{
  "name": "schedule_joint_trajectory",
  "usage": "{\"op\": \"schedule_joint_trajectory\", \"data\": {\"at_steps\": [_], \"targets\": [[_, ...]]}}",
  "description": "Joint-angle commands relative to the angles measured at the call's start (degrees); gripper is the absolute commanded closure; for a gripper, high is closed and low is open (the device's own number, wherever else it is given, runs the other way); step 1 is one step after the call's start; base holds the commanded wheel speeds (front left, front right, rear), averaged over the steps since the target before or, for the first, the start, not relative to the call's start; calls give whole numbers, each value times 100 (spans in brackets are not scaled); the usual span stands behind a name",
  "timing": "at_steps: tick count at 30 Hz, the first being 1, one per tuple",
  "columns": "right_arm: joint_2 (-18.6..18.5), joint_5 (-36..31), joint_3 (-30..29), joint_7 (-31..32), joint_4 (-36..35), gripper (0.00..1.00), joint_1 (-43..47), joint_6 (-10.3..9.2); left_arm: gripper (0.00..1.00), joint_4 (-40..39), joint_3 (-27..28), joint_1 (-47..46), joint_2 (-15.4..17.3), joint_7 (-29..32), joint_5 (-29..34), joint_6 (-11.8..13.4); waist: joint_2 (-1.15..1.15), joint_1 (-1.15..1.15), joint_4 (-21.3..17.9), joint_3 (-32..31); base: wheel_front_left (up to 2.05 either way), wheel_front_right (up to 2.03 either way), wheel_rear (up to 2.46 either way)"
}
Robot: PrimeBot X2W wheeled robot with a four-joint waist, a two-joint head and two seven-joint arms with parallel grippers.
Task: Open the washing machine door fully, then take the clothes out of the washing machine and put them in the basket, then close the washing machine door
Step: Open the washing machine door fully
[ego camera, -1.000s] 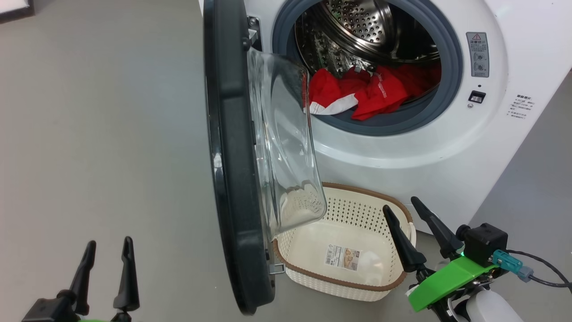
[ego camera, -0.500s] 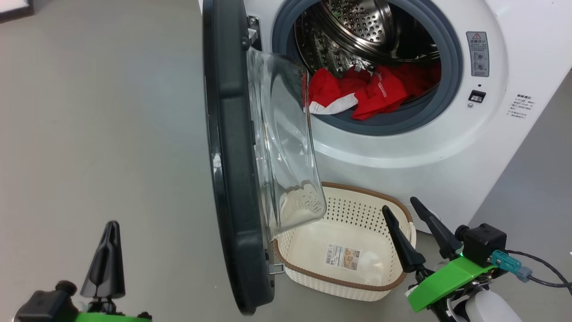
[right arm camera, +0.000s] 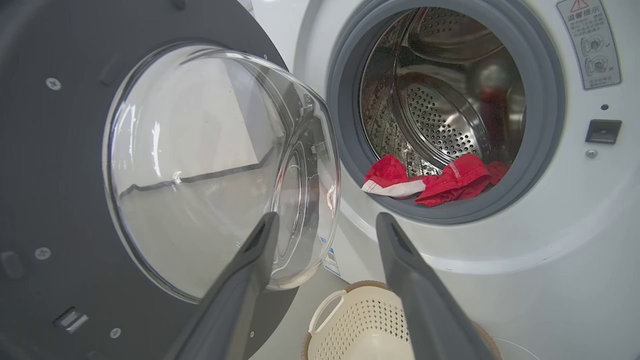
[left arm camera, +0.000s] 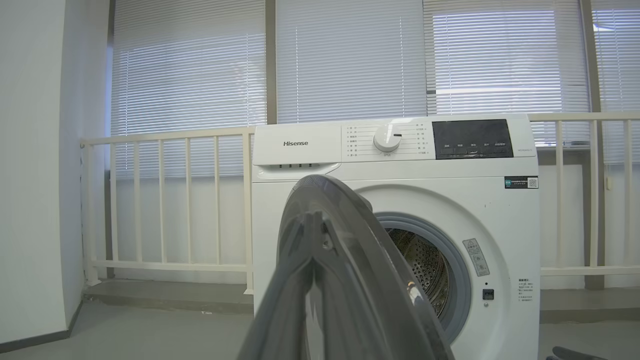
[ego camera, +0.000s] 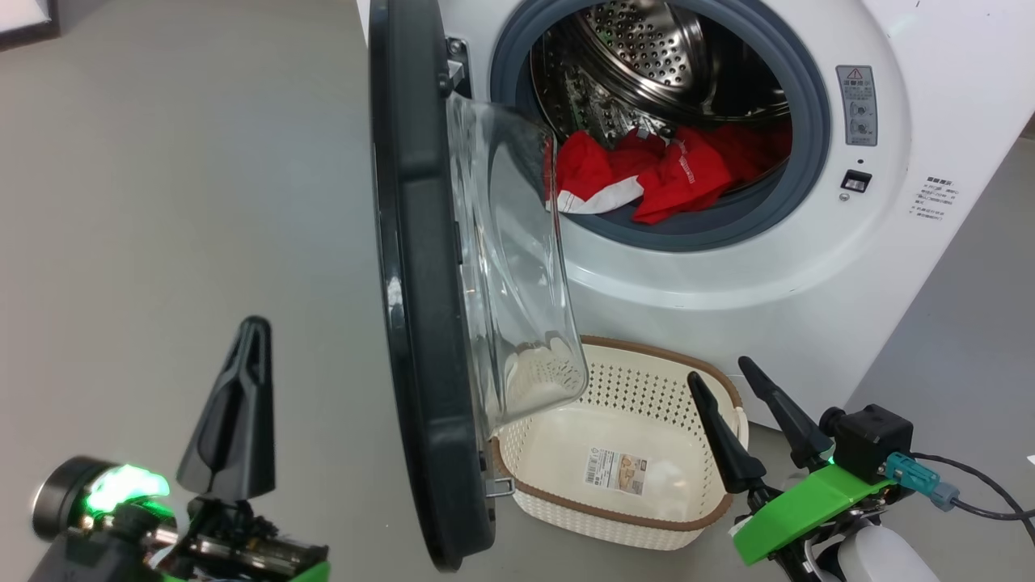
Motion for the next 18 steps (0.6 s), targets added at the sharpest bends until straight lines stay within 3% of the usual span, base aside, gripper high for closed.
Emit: {"op": "schedule_joint_trajectory", "data": {"at_steps": [1, 9, 18], "targets": [[16, -4, 110, -70, -134, 0, 44, 9, 100, -356, 43, -307, 146, -45, -21, -17, 0, 0, -7, -8, 0, 0, 0], [48, 8, 121, -70, -142, 0, 48, 9, 100, -1049, -1028, -327, 292, 134, -275, -17, 0, 0, -45, -9, 0, 0, 0], [66, 8, 163, -70, -130, 0, -34, 9, 100, -545, -2201, -399, 397, 314, -568, -17, 0, 0, -143, 48, 0, 0, 0]]}}
